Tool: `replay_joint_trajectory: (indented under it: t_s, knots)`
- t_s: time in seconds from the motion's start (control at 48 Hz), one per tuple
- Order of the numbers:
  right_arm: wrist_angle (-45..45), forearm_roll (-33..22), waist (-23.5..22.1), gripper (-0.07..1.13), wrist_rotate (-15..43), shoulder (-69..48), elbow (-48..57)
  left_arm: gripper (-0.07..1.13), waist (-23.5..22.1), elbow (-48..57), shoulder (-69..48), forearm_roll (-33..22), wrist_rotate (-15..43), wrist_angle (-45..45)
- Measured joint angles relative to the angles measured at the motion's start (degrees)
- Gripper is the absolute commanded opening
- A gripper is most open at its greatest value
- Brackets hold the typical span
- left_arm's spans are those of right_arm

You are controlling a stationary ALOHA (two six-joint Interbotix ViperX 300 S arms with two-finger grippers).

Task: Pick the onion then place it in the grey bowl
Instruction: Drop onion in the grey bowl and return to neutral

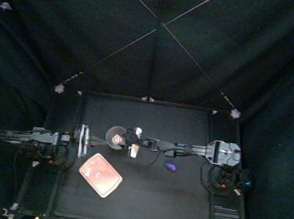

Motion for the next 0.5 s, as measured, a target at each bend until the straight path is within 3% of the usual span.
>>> replay_joint_trajectory:
  t_s: [0.25,0.5]
  knots:
    - [0.0,0.2,-0.4,0.99,-0.1,0.4,-0.4,0.02,0.0,0.1,0.0,0.0,0.0,-0.5]
    - [-0.1,1.3,-0.4,1.0,-0.3,0.4,-0.4,0.02,0.0,0.2,0.0,-0.1,-0.1,-0.5]
